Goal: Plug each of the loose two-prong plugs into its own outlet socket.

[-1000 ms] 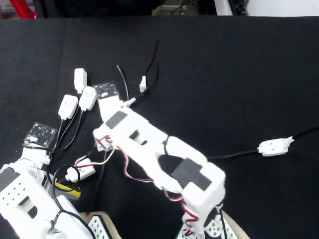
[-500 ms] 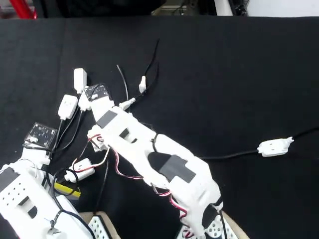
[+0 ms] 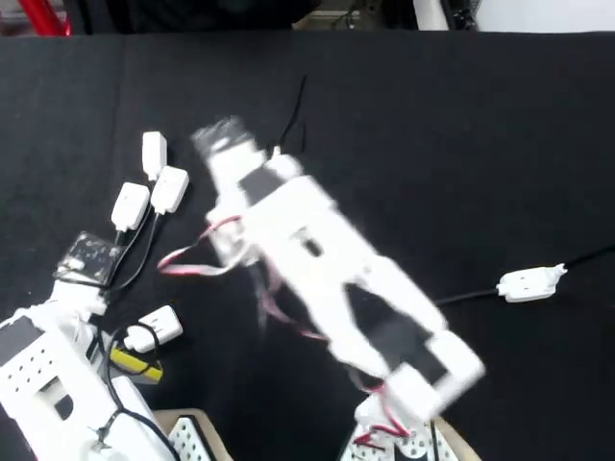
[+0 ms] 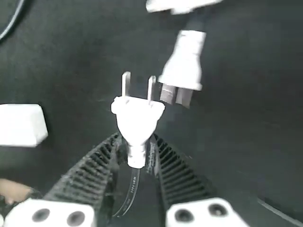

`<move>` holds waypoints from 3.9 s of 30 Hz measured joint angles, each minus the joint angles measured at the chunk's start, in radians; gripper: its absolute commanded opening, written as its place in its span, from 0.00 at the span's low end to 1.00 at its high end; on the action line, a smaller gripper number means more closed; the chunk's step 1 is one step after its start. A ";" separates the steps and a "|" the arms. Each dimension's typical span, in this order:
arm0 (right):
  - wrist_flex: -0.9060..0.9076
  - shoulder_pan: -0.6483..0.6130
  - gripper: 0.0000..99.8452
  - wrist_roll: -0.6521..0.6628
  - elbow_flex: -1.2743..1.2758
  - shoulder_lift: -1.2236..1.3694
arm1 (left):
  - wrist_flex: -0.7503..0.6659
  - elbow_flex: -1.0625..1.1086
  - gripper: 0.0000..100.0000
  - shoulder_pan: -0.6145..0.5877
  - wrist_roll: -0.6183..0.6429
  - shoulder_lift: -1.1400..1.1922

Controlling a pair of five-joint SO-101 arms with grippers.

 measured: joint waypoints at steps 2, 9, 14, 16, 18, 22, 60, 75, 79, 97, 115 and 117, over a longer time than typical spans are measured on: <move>0.066 0.107 0.01 0.061 0.000 -0.140 | 0.078 -0.064 0.58 0.068 -0.003 -0.006; 0.124 0.385 0.01 0.173 0.081 -0.334 | 0.121 -0.089 0.58 0.361 -0.006 -0.009; 0.123 0.399 0.01 0.184 0.101 -0.334 | 0.046 -0.046 0.58 0.516 -0.160 -0.015; 0.123 0.417 0.01 0.184 0.101 -0.334 | 0.021 -0.040 0.58 0.509 -0.295 -0.018; 0.123 0.450 0.01 0.190 0.101 -0.334 | 0.002 -0.037 0.58 0.482 -0.318 -0.018; 0.123 0.508 0.01 0.229 0.101 -0.334 | -0.058 0.009 0.58 0.399 -0.319 -0.017; 0.107 0.511 0.01 0.239 0.101 -0.334 | 0.163 -0.199 0.12 0.571 0.057 0.003; 0.107 0.511 0.01 0.239 0.101 -0.334 | -0.020 0.110 0.12 0.721 -0.210 0.003; 0.107 0.511 0.01 0.239 0.101 -0.334 | -0.137 0.157 0.12 0.674 -0.233 -0.005; 0.107 0.511 0.01 0.239 0.101 -0.334 | -0.201 0.218 0.28 0.617 -0.259 -0.012; 0.107 0.511 0.01 0.239 0.101 -0.334 | -0.368 0.267 0.27 0.549 -0.279 0.012; 0.107 0.511 0.01 0.239 0.101 -0.334 | -0.385 0.258 0.27 0.548 -0.281 0.049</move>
